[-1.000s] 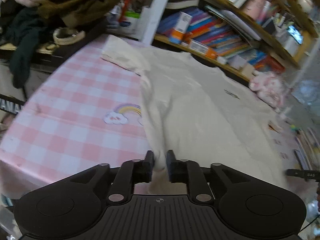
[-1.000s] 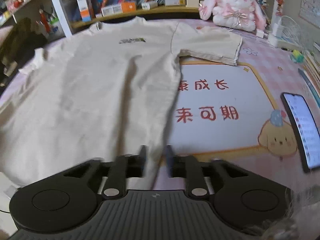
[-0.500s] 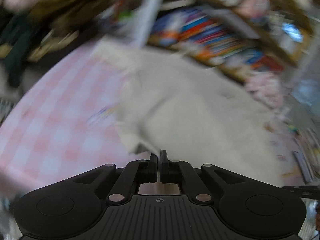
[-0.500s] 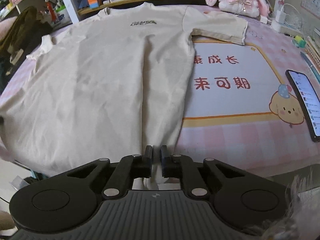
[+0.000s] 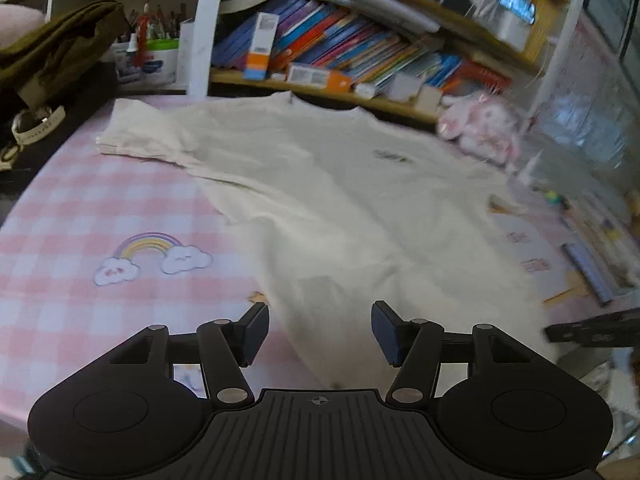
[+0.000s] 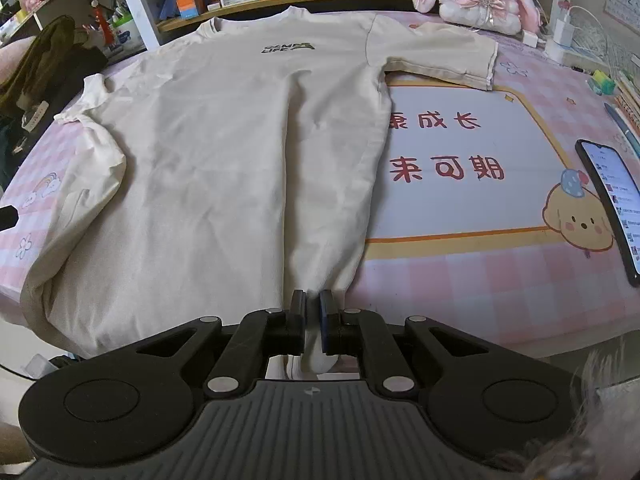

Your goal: Fold clothes

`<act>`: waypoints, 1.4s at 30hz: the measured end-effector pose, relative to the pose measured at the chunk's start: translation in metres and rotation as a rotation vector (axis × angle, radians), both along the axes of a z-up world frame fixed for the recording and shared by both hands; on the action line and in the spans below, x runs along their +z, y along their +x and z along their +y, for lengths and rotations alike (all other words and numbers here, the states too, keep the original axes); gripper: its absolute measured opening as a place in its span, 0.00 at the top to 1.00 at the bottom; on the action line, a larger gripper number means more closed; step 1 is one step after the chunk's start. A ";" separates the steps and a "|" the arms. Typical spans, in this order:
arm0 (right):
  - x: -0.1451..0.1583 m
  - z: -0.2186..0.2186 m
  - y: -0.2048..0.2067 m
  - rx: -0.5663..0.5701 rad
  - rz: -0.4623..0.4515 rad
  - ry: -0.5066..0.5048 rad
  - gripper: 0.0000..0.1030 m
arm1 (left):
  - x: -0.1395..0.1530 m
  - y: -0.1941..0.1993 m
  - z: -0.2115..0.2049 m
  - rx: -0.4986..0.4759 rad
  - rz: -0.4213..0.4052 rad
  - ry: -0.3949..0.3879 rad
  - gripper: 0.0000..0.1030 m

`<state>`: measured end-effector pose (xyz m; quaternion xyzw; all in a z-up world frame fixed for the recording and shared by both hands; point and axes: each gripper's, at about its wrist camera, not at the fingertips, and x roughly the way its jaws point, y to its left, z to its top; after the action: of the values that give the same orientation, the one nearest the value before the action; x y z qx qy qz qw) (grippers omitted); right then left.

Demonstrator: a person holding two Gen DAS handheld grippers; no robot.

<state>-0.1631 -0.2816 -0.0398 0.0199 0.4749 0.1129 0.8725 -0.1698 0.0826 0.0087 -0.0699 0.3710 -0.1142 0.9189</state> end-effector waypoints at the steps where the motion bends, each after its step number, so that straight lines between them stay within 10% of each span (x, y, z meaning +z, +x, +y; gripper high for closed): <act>1: 0.000 0.001 0.000 0.003 -0.001 -0.002 0.93 | 0.000 0.006 -0.006 -0.020 -0.012 0.023 0.45; 12: -0.001 0.002 0.000 0.024 -0.006 -0.020 0.93 | -0.030 0.067 -0.051 -0.142 0.088 0.221 0.62; 13: -0.001 0.002 0.000 0.022 -0.007 -0.018 0.93 | -0.029 0.065 -0.051 -0.156 0.084 0.210 0.92; 24: 0.000 -0.003 0.004 -0.010 0.005 0.021 0.94 | 0.025 -0.050 0.096 0.164 0.017 -0.200 0.94; 33: 0.007 -0.010 0.002 -0.070 -0.005 0.031 0.73 | -0.037 -0.088 0.120 0.273 0.275 -0.019 0.84; 37: 0.005 -0.004 0.002 -0.048 0.001 0.009 0.73 | -0.019 -0.086 0.103 0.263 0.140 0.141 0.84; 42: 0.001 0.003 0.002 -0.020 0.001 -0.053 0.90 | -0.003 -0.054 0.064 0.135 -0.019 0.161 0.84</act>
<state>-0.1616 -0.2788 -0.0384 0.0016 0.4781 0.0916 0.8735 -0.2241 0.1463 0.0055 -0.0194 0.3649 -0.0226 0.9306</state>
